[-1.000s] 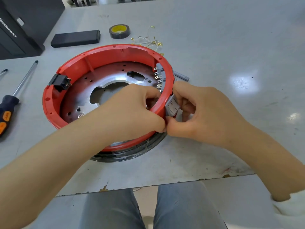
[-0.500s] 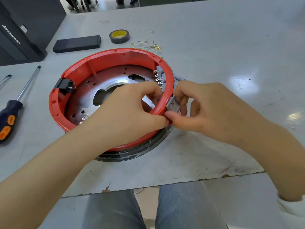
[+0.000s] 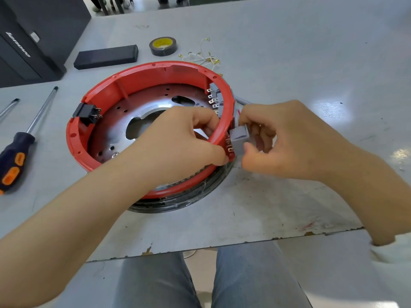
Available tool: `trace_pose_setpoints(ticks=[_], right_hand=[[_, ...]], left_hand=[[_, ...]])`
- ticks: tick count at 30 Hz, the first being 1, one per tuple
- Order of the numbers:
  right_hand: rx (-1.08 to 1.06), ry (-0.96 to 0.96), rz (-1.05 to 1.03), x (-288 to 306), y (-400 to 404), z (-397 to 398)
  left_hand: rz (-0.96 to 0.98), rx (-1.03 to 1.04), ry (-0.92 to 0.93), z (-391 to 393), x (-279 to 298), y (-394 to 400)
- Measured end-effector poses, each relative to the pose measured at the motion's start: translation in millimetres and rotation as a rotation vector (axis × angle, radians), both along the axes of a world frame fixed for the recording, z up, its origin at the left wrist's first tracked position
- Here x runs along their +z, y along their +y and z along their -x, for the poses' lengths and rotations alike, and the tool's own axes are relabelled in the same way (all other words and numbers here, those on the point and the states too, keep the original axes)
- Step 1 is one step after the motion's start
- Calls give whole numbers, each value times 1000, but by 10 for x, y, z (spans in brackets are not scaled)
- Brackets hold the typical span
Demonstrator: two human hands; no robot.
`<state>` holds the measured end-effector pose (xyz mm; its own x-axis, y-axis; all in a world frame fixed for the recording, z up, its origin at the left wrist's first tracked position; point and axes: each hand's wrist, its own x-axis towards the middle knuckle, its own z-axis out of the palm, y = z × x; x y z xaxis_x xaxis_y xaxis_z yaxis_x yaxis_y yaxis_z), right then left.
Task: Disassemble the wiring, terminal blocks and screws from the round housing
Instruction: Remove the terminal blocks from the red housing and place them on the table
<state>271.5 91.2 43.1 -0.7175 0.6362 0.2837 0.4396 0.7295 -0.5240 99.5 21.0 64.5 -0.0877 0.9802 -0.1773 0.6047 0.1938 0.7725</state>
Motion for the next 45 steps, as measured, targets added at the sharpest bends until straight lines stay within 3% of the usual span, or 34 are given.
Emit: trace_pose_setpoints(ticks=[11,16,18,21,25,31,34,40,45], right_hand=[[-3,191,349,-131,-5,-73],[-41,284,425,-6,98,-153],[-136,250,407,20,206,-200],[-311,37,365,-43,375,-163],[-421,-182,94,-118,656,40],[-502,-169,101,-211,1207,330],[-517,-110,83,-330,1261,444],[-478,-170,62,-347,1319,456],[-472,-214,-85,-326,1508,459]], left_hand=[[-87,-33,95,23,-14,3],[-5,-89,117,166,74,-93],[13,-63,153,213,110,-120],[-94,122,303,204,106,-68],[-194,198,324,91,38,75],[-127,168,233,89,-78,127],[-129,175,234,85,-66,135],[-109,168,250,86,-79,148],[-111,163,229,94,-87,152]])
